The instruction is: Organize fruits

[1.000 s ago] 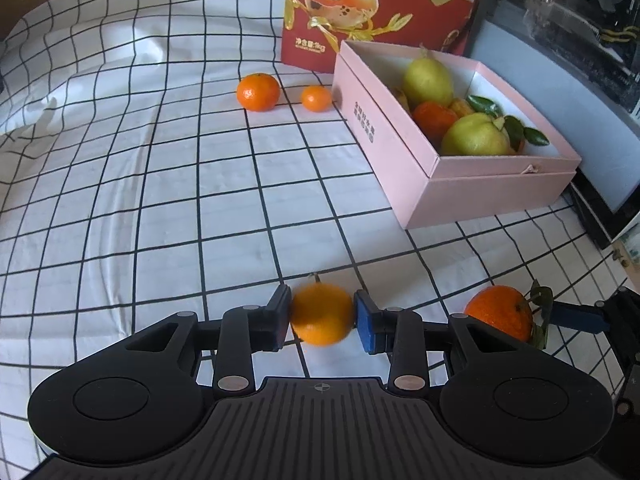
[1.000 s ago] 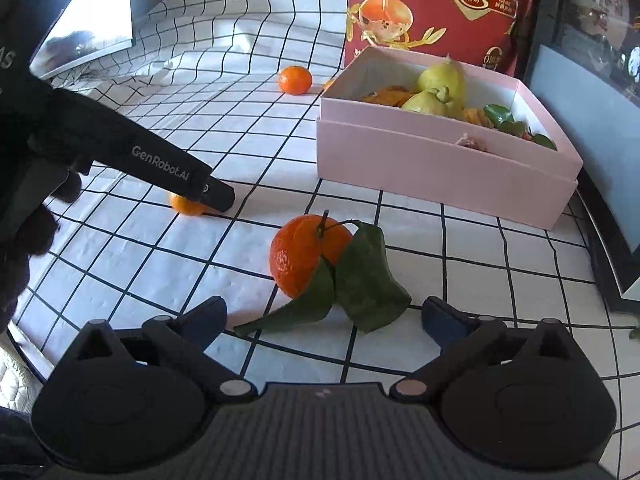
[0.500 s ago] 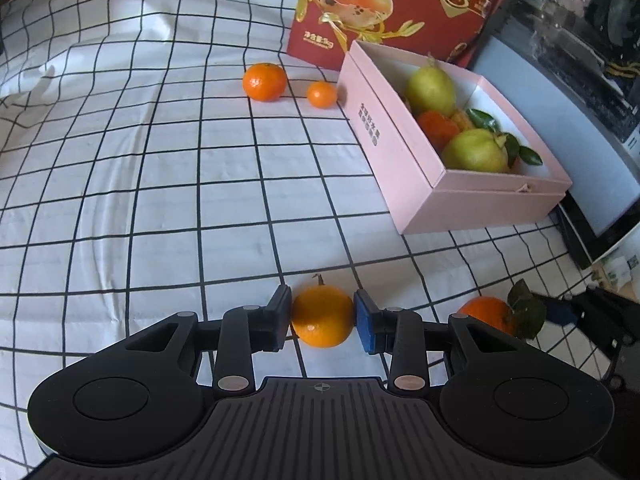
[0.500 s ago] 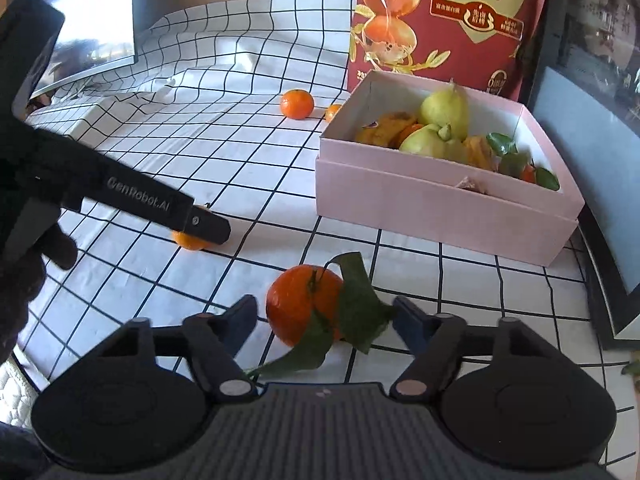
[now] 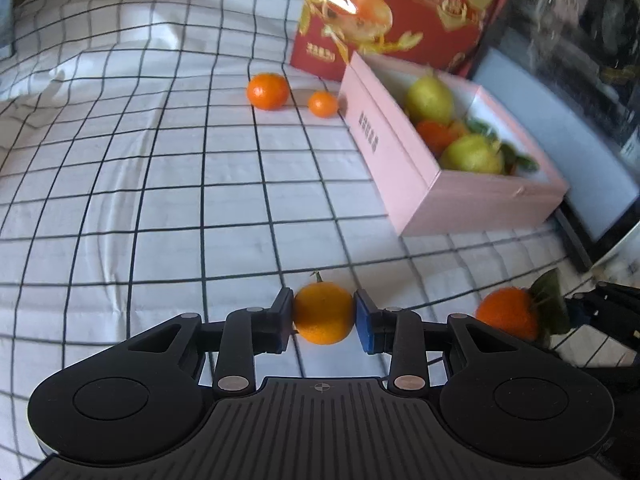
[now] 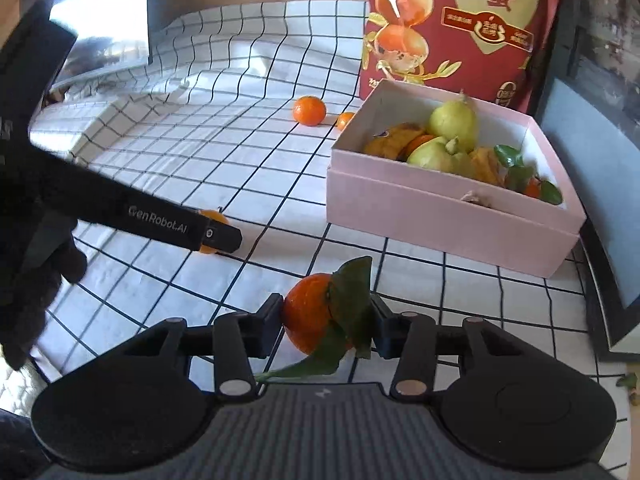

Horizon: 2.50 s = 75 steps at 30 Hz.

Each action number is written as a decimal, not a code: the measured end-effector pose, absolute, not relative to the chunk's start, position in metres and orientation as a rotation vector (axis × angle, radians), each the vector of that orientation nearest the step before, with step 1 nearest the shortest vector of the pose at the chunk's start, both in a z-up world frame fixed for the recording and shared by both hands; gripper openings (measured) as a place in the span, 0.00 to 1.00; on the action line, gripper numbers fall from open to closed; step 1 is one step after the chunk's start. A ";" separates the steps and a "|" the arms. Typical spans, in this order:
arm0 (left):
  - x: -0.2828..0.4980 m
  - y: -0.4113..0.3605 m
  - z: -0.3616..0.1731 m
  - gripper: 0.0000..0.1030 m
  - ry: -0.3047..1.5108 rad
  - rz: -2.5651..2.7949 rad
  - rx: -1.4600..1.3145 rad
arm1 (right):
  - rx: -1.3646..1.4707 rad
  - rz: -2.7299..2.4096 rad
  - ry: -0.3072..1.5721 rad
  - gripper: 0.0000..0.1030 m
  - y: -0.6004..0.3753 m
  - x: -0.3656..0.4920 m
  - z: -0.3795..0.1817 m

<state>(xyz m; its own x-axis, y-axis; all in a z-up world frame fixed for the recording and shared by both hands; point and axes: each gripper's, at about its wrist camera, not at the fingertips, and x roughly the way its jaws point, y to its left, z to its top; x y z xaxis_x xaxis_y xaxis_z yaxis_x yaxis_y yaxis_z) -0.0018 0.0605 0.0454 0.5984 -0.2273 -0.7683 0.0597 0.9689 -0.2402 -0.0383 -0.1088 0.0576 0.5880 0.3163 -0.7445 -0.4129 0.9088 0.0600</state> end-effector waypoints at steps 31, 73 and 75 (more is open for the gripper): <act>0.190 -0.037 0.128 0.36 0.695 -0.504 -0.295 | 0.066 0.098 0.673 0.44 -0.209 -0.039 0.122; 0.055 0.158 0.049 0.36 0.874 -0.066 -0.276 | -0.143 0.431 0.752 0.62 -0.029 0.136 0.110; 0.050 0.173 0.046 0.36 0.880 -0.059 -0.304 | -0.249 0.461 0.791 0.58 0.000 0.155 0.100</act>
